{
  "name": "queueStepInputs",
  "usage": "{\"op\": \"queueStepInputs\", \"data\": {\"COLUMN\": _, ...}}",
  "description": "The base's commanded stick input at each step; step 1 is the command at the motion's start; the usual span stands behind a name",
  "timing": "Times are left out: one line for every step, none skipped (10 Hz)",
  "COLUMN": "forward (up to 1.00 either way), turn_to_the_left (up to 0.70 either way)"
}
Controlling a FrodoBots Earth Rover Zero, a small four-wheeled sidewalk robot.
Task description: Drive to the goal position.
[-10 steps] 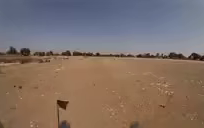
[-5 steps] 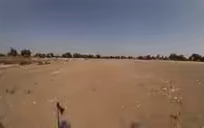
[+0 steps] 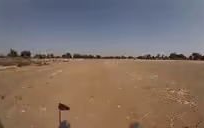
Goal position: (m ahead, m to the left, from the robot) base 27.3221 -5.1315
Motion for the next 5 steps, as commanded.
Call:
{"op": "queueStepInputs", "data": {"forward": 0.50, "turn_to_the_left": 0.00}}
{"op": "queueStepInputs", "data": {"forward": 0.50, "turn_to_the_left": 0.00}}
{"op": "queueStepInputs", "data": {"forward": 0.50, "turn_to_the_left": 0.00}}
{"op": "queueStepInputs", "data": {"forward": 0.50, "turn_to_the_left": 0.00}}
{"op": "queueStepInputs", "data": {"forward": 0.50, "turn_to_the_left": 0.00}}
